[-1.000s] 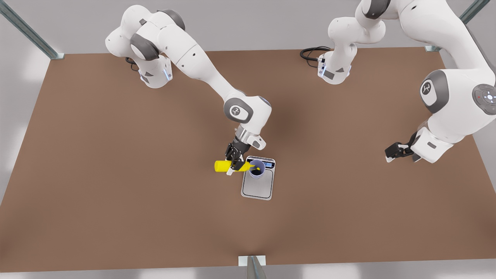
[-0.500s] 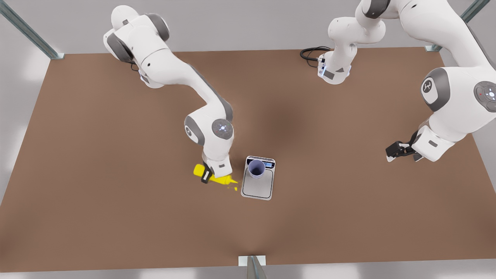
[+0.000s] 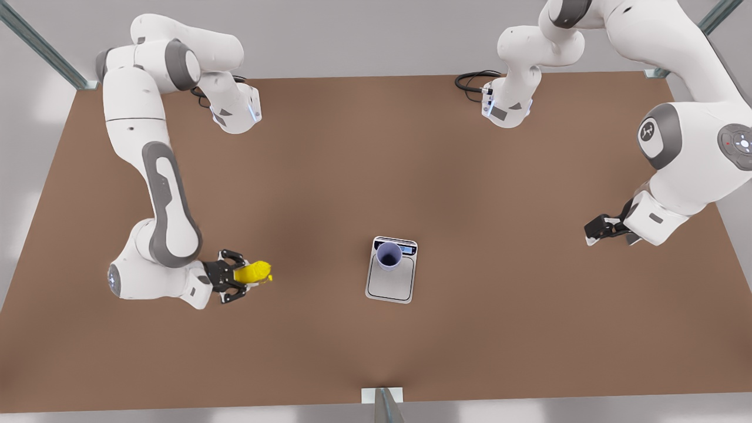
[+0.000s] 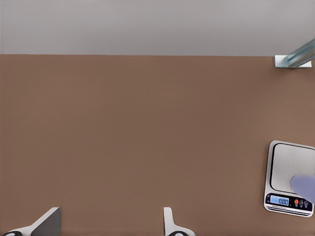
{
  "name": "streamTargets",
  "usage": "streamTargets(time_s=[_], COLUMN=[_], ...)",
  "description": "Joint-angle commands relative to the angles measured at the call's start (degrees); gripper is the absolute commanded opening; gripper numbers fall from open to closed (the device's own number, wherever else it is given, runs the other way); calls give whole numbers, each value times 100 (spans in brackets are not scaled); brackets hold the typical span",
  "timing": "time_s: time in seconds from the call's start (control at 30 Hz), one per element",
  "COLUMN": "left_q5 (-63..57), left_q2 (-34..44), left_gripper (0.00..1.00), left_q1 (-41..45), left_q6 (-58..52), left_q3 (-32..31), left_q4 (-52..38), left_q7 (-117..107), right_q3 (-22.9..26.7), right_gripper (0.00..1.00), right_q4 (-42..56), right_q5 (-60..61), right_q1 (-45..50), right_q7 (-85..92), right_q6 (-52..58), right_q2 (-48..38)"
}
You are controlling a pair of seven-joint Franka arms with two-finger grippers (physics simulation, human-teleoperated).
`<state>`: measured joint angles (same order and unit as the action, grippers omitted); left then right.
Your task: Move cup to the weight, pick up sauce bottle, pour sauce
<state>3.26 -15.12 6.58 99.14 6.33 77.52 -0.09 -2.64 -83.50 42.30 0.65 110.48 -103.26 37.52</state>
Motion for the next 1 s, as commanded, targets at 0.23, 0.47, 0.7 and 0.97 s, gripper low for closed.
streamTargets(time_s=[0.23, 0.47, 0.7, 0.97], left_q5=[-1, -10, -18, -27], left_q2=[1, 1, -26, -26], left_gripper=[100, 100, 100, 100], left_q1=[19, 98, 98, 98], left_q6=[-9, -62, -62, -62], left_q3=[0, 0, 9, 9], left_q4=[0, -193, -193, -193], left_q7=[-9, -35, -26, -26], right_q3=[-9, -17, -17, -26], right_gripper=[60, 60, 60, 61], right_q4=[-62, -62, -79, -62], right_q5=[1729, 2547, 3004, 3127], right_q1=[-540, -487, -320, -311], right_q7=[1652, 2540, 2970, 3032], right_q6=[1572, 1898, 1572, 1423], right_q2=[853, 1478, 1759, 2014])
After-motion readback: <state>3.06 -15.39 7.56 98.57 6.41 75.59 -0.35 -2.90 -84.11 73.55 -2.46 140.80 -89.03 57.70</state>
